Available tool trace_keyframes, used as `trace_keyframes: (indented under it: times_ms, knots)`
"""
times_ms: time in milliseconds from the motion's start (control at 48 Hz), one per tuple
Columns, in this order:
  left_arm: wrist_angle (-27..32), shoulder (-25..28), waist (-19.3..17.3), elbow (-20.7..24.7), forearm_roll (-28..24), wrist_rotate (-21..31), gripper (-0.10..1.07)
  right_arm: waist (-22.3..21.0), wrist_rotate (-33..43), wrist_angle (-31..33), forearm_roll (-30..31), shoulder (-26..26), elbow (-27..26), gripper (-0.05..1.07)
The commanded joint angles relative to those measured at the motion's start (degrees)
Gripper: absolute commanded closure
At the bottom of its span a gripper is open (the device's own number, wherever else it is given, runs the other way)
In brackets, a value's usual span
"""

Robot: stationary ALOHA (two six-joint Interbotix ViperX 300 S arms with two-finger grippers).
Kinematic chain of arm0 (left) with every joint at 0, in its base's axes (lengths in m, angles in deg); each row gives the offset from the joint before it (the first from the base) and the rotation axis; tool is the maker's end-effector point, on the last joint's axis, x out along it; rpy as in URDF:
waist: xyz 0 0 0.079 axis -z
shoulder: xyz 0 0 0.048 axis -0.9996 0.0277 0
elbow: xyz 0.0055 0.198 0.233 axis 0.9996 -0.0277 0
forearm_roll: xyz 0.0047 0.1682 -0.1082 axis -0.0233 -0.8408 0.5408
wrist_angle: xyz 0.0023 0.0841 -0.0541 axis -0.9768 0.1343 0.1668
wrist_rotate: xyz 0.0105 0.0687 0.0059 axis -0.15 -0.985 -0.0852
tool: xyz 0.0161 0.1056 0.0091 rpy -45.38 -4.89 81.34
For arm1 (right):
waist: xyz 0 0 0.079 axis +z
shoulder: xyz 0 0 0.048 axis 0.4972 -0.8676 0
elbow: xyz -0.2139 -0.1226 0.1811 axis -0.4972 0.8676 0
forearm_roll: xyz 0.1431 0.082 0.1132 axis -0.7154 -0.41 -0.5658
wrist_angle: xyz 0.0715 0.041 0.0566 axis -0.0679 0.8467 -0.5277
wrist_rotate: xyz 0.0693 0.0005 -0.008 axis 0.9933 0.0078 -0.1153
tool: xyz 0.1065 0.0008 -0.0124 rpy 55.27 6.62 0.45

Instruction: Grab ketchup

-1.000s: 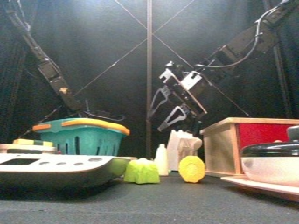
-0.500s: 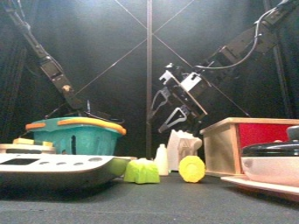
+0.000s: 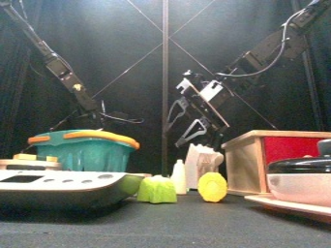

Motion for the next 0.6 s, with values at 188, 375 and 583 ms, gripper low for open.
trace_keyframes:
  times_ms: [188,375,583]
  knots:
    - [-0.2,-0.8,-0.2,1.3,-0.5,0.1,0.10,-0.4,-0.1,0.0,-0.1,1.0,-0.7,0.16]
    - [0.4,-0.7,-0.1,0.6,-1.3,-0.3,0.03,-0.4,-0.1,0.0,-0.1,0.7,-0.9,0.16]
    - [1.4,-0.9,-0.3,0.4,-3.8,0.2,-0.05,-0.5,-0.1,0.0,-0.1,-0.1,-1.4,0.16]
